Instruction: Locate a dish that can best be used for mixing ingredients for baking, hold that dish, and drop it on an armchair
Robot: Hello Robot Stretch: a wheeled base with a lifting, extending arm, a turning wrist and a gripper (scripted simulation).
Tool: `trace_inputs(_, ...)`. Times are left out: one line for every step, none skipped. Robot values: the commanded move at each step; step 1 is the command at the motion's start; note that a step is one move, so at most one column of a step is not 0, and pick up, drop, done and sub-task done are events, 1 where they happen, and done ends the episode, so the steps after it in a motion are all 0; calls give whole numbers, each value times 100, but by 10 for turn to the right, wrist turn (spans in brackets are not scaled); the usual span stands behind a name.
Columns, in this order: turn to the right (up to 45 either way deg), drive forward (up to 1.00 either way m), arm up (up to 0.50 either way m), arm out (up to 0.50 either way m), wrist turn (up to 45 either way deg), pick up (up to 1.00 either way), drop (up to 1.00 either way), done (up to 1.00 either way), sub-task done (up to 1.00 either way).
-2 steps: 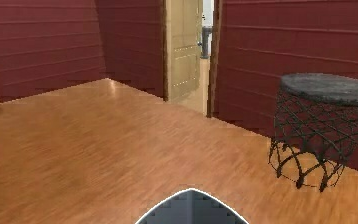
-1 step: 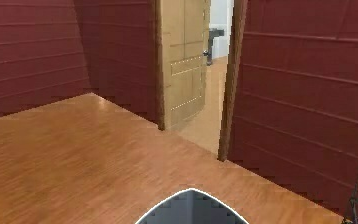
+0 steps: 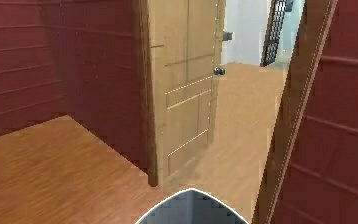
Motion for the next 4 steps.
trace_inputs(0, 100, 0, 0, 0, 0, 0, 0, 0)
trace_inputs(-270, 0, 0, 0, 0, 0, 0, 0, 0)
trace_inputs(0, 5, 0, 0, 0, 0, 0, 0, 0)
trace_inputs(450, 0, 0, 0, 0, 0, 0, 0, 0)
